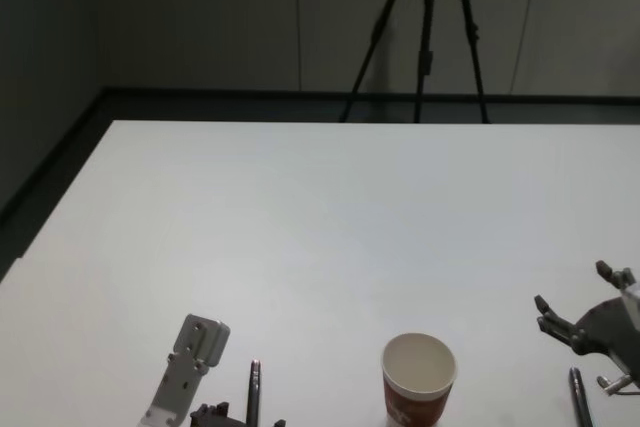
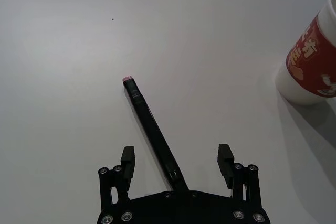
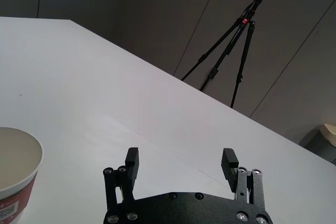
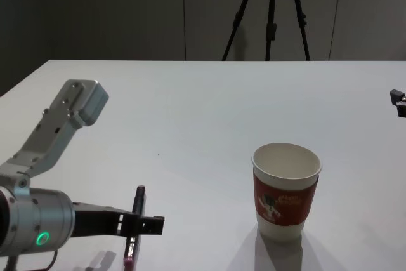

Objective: Place the pen into the pen holder.

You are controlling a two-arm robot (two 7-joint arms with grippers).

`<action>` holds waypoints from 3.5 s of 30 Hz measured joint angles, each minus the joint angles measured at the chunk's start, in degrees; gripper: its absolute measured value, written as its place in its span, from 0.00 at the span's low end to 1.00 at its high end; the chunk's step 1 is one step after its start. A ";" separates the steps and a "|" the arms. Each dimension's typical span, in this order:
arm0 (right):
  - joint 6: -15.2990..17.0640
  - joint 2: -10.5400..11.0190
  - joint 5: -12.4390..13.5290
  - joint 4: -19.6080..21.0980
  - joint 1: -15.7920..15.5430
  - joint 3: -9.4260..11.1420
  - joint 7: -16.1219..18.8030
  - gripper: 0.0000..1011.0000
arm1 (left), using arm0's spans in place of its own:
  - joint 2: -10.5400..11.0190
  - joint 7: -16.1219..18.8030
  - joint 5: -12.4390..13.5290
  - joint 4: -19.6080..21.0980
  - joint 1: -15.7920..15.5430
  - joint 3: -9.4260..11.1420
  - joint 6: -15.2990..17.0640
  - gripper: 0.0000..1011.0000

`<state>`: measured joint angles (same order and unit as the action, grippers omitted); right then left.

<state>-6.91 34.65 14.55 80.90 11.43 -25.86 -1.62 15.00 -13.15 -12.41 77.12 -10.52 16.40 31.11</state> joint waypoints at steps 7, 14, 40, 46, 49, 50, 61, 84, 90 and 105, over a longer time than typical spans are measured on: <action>0.00 0.00 0.00 0.00 0.00 0.00 0.00 0.99 | -0.88 0.51 0.93 -0.04 0.10 -0.52 0.81 0.99; 0.00 0.00 0.00 0.00 0.00 0.00 0.00 0.99 | -1.57 0.70 1.93 -0.16 0.21 -0.88 1.65 0.99; 0.00 0.00 0.00 0.00 0.00 0.00 0.00 0.99 | -3.96 0.57 5.04 -1.57 0.07 -2.54 3.59 0.99; 0.00 0.00 0.00 0.00 0.00 0.00 0.00 0.99 | -4.40 0.34 5.83 -2.11 -0.16 -2.85 3.82 0.99; 0.00 0.00 0.00 0.00 0.00 0.00 0.00 0.99 | -4.56 0.26 6.07 -2.16 -0.15 -3.02 3.97 0.99; 0.00 0.00 0.00 0.00 0.00 0.00 0.00 0.99 | -4.65 0.18 6.24 -2.20 -0.13 -3.13 4.05 0.99; 0.00 0.00 0.00 0.00 0.00 0.00 0.00 0.99 | -5.19 -0.56 7.40 -2.91 -0.17 -3.76 4.27 0.99; 0.00 0.00 0.00 0.00 0.00 0.00 0.00 0.99 | -5.71 -2.22 9.57 -4.52 -1.17 -4.02 5.21 0.99; 0.00 0.00 0.00 0.00 0.00 0.00 0.00 0.99 | -5.74 -2.38 9.77 -4.69 -1.28 -4.03 5.47 0.99; 0.00 0.00 0.00 0.00 0.00 0.00 0.00 0.99 | -5.68 -2.28 9.76 -4.72 -1.19 -4.03 5.46 0.94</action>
<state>-6.91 34.64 14.55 80.90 11.43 -25.86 -1.62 9.32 -15.43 -2.65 72.39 -11.72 12.37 36.57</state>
